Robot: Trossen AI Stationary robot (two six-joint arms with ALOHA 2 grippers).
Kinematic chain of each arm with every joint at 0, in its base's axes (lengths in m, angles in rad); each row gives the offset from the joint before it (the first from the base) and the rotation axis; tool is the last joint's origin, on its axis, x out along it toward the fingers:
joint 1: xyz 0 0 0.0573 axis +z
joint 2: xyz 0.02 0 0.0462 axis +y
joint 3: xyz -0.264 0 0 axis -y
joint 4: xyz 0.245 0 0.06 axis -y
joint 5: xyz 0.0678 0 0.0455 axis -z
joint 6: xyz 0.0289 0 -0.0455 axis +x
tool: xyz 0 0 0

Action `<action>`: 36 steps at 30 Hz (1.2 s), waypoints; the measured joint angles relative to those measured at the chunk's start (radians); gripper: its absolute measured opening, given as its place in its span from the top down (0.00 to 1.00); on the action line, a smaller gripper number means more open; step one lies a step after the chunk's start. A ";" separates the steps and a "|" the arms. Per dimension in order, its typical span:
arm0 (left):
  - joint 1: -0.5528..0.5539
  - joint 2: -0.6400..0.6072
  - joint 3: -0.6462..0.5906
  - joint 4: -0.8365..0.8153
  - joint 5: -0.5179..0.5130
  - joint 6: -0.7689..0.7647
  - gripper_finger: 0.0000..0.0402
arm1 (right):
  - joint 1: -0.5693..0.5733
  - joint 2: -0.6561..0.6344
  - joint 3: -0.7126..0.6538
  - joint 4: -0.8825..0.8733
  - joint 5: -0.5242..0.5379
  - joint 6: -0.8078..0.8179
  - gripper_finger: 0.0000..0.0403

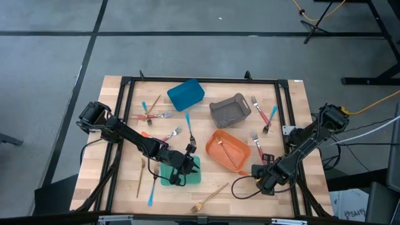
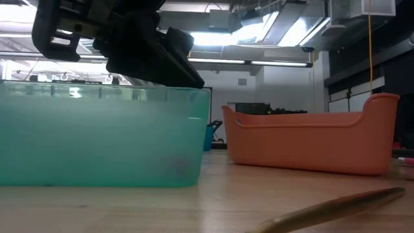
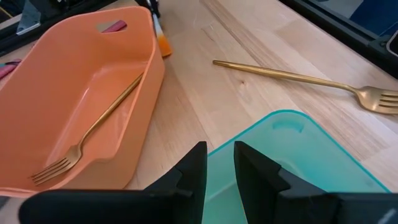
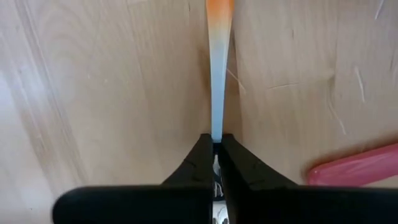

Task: Sort silverware by color (type)
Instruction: Put the orange fork into the green bin

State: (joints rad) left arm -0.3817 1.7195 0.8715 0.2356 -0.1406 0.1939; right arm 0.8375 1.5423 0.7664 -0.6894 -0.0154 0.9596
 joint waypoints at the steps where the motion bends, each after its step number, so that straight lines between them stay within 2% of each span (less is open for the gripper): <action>1: 0.000 0.000 0.000 0.000 0.000 0.000 0.82 | 0.000 0.001 0.005 -0.003 0.000 0.000 0.99; 10: 0.000 0.000 0.000 0.005 -0.008 0.003 0.82 | 0.000 0.001 0.092 0.006 0.009 -0.006 1.00; 16: 0.000 0.000 0.000 0.005 -0.008 0.003 0.82 | 0.000 0.000 0.160 -0.001 0.016 -0.069 1.00; 22: 0.000 0.000 0.000 0.019 -0.008 0.003 0.82 | 0.000 0.000 0.254 -0.069 0.056 -0.113 1.00; 26: 0.000 0.000 0.000 0.032 -0.008 0.002 0.82 | 0.000 -0.001 0.341 -0.128 0.143 -0.188 1.00; 31: 0.000 0.000 0.000 0.042 -0.013 0.025 0.82 | 0.000 -0.001 0.445 -0.189 0.319 -0.320 1.00; 36: 0.000 -0.006 0.000 0.073 -0.073 0.083 0.82 | 0.000 -0.001 0.522 -0.247 0.507 -0.434 1.00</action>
State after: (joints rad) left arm -0.3816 1.7131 0.8710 0.3084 -0.2134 0.2766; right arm 0.8374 1.5412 1.2881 -0.9368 0.4913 0.5252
